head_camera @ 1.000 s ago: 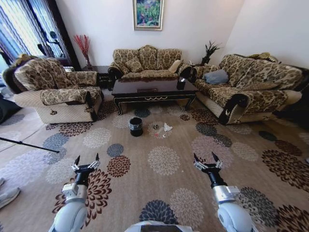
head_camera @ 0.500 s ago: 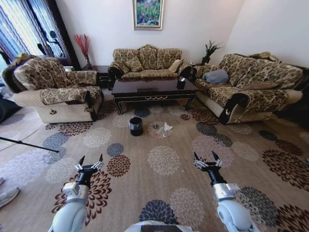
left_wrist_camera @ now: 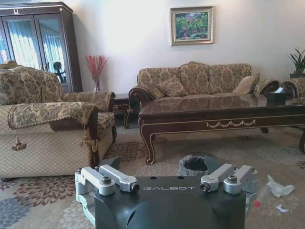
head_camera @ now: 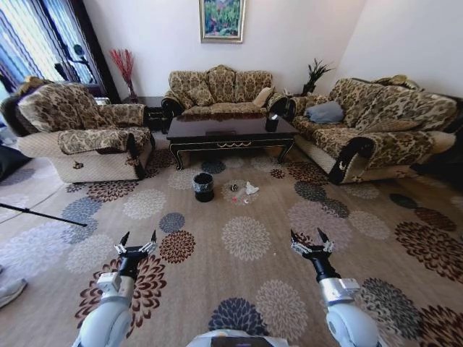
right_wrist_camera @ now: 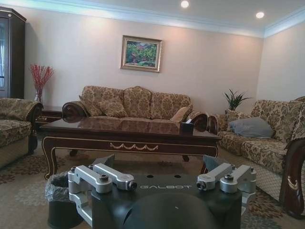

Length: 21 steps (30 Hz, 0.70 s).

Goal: Move to the front of the table and pick up the trash from the floor, then place it into the trash bin.

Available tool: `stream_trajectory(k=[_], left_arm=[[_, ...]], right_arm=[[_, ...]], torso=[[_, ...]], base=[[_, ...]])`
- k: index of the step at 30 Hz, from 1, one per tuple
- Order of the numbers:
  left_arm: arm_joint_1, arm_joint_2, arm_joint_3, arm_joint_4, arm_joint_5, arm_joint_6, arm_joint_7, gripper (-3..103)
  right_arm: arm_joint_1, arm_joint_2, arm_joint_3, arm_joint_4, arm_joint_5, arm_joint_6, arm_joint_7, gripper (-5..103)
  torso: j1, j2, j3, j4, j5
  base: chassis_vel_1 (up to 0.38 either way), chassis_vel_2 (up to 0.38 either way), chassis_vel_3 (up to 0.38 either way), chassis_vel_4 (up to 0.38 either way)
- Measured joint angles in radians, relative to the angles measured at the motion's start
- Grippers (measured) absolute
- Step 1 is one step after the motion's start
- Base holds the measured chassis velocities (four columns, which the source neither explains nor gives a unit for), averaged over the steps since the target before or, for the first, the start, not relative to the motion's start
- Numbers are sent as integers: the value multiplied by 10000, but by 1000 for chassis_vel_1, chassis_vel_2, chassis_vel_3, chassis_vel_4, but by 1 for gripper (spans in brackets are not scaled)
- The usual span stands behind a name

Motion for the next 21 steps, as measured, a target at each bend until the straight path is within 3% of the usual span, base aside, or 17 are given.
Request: stream_trajectory(k=[21], left_arm=[[73,-69,-26,-82,192,211,-225,100]], right_arm=[[-147,147,-227,-50,-354,174,-27,100]], torso=[[-473,-1081,-607,0,1]], base=[[0,0,0,0]])
